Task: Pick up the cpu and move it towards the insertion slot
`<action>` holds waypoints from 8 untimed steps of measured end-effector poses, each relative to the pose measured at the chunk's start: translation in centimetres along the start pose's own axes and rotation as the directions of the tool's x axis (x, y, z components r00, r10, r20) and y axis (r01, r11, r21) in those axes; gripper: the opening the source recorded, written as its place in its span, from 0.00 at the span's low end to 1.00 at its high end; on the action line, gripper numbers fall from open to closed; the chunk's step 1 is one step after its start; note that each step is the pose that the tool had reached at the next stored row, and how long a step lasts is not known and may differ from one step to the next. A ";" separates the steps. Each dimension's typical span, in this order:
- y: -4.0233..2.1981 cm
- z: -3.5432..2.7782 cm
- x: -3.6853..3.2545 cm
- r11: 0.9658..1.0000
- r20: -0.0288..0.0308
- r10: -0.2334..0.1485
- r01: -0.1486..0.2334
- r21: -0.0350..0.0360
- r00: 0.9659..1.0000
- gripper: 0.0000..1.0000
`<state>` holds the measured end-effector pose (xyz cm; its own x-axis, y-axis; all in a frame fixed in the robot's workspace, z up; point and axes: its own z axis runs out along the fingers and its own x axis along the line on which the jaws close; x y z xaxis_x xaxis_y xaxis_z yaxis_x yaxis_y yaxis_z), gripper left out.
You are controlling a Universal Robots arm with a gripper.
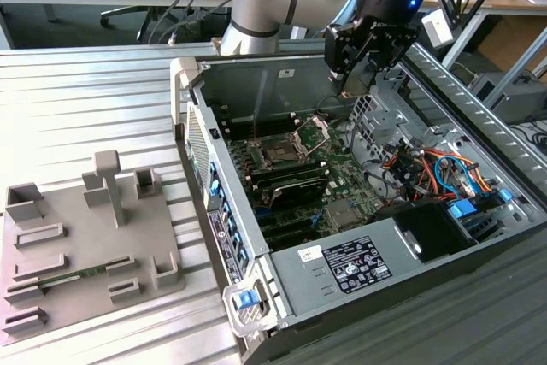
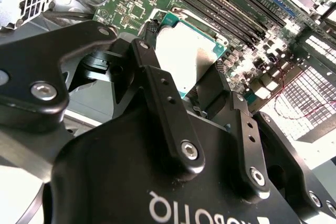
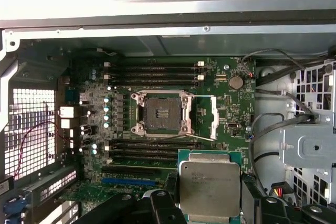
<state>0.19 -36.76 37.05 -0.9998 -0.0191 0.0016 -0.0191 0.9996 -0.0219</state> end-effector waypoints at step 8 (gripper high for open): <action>0.01 0.27 0.00 1.000 0.000 0.000 0.000 0.000 1.000 0.55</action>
<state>0.19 -36.76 36.78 -0.9998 -0.0191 0.0016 -0.0191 0.9996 -0.0219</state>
